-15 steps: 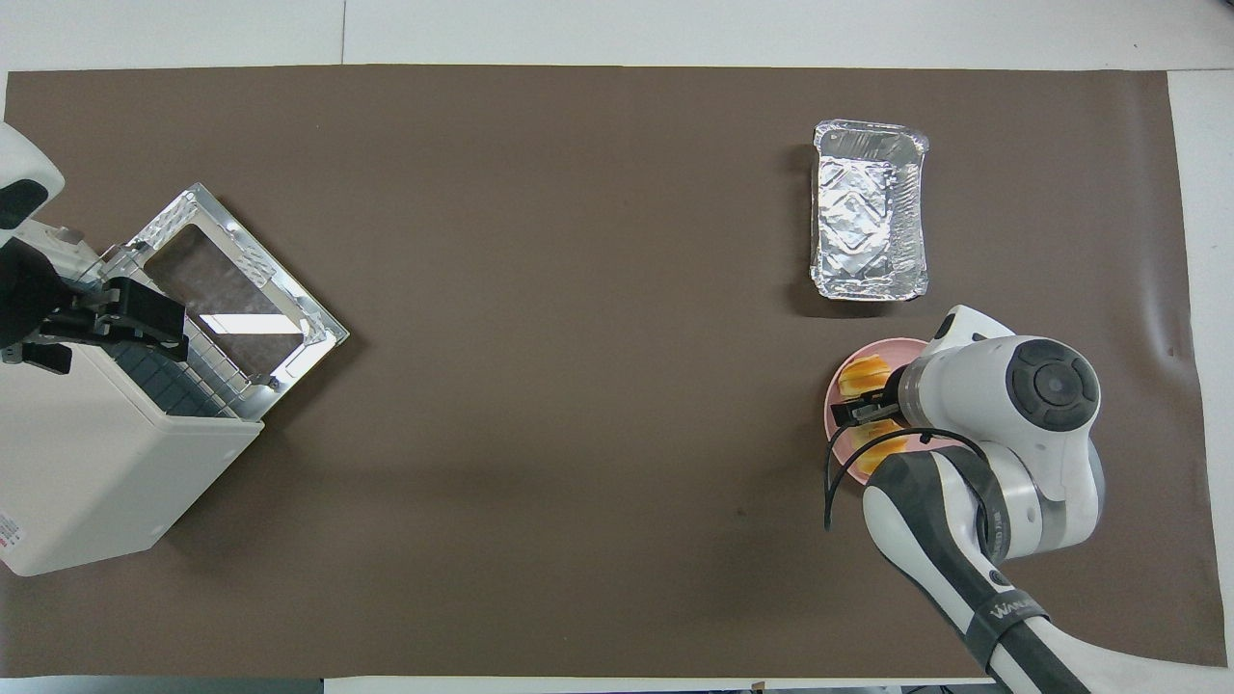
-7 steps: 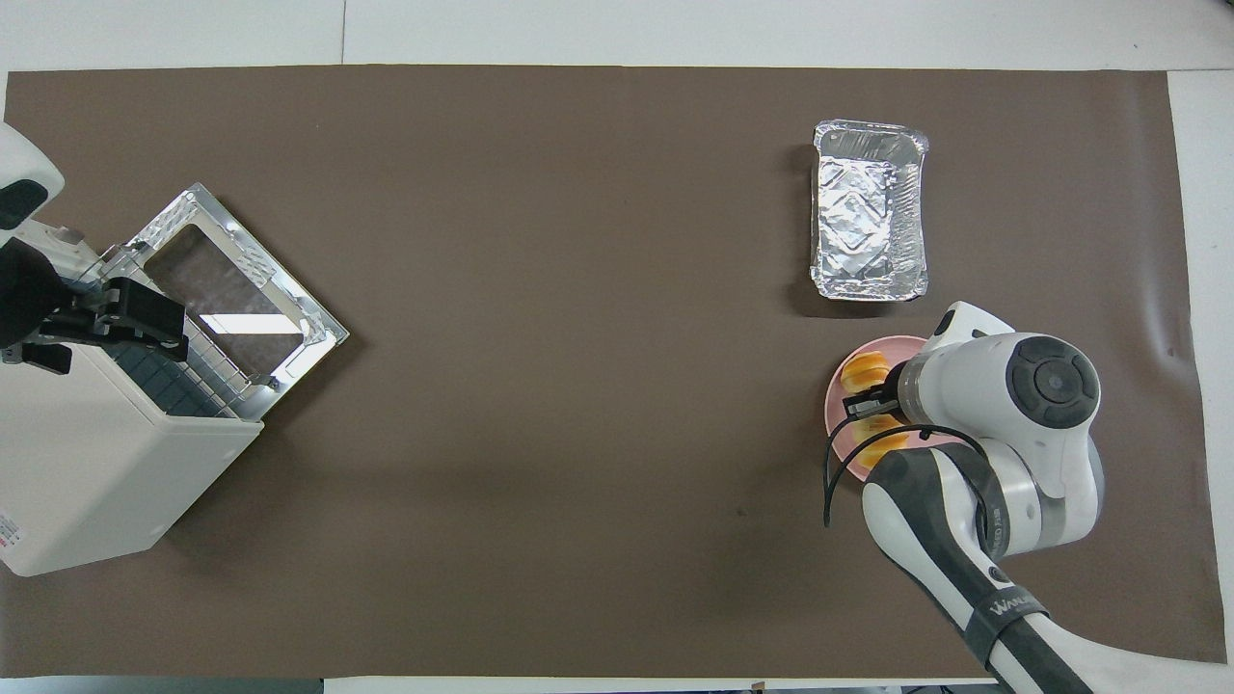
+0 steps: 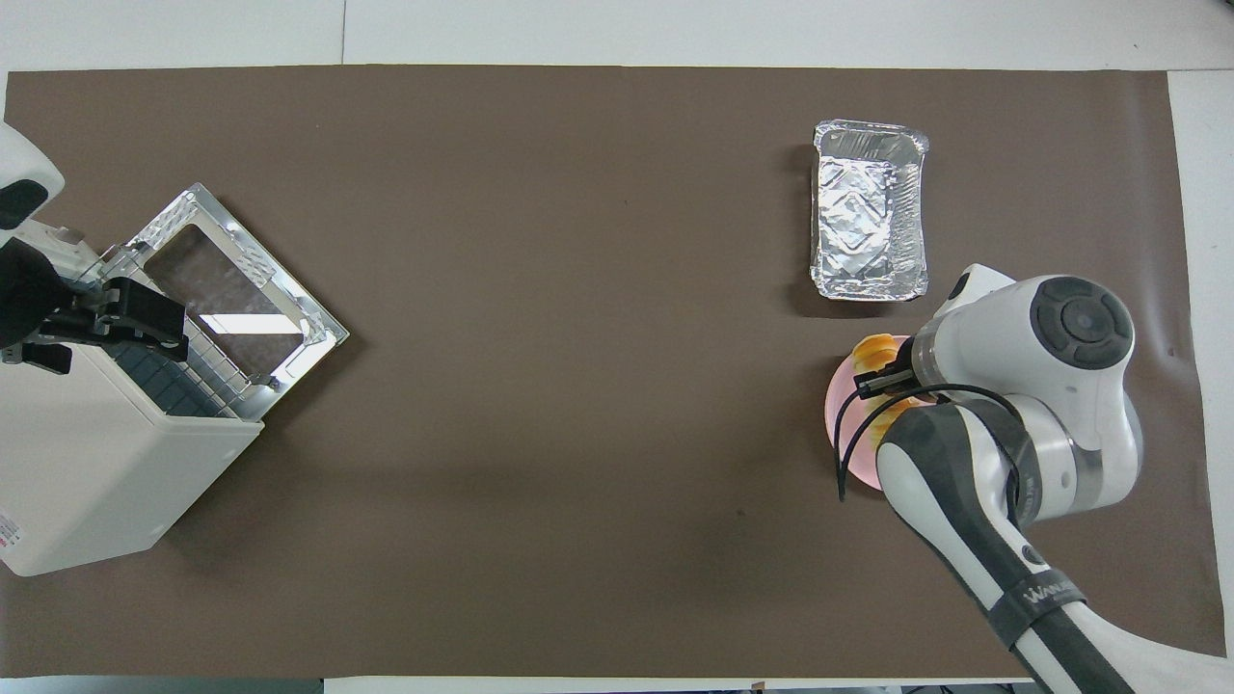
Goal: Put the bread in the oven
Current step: 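Carry the bread with the right gripper and lower it into the foil tray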
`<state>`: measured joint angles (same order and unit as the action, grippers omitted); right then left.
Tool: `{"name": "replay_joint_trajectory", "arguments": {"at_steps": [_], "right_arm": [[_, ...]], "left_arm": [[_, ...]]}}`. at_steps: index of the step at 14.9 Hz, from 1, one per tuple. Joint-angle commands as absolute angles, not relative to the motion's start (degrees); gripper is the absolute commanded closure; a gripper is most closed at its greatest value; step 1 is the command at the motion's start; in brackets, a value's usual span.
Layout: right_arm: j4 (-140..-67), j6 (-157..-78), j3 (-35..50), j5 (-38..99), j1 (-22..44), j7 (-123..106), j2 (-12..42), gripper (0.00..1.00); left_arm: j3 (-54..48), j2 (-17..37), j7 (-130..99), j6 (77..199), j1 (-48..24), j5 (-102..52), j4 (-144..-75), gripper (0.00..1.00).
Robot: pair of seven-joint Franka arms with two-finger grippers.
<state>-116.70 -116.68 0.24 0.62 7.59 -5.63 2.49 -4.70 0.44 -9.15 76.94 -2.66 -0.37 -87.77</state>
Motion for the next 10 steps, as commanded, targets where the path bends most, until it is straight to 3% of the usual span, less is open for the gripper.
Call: {"name": "replay_joint_trajectory", "arguments": {"at_steps": [1, 4, 7, 10], "right_arm": [[-103.8, -112.8, 0.5, 1.1, 5.7, -6.1, 9.7, 1.0], [-95.3, -113.4, 0.5, 2.0, 5.5, -5.8, 16.1, 1.0], [-80.4, -109.6, 0.1, 2.3, 3.6, -5.8, 28.4, 1.0], [-77.5, -112.0, 0.1, 2.1, 4.4, -3.2, 33.4, 1.0]], "left_arm": [[-5.0, -1.6, -9.0, 78.2, -1.9, -1.2, -90.1, 0.0], [-5.0, -1.6, -9.0, 78.2, -1.9, -1.2, -90.1, 0.0], [-5.0, -1.6, -9.1, 78.2, -1.9, -1.2, -90.2, 0.0], [-5.0, -1.6, -9.0, 78.2, -1.9, -1.2, -90.1, 0.0]]}}
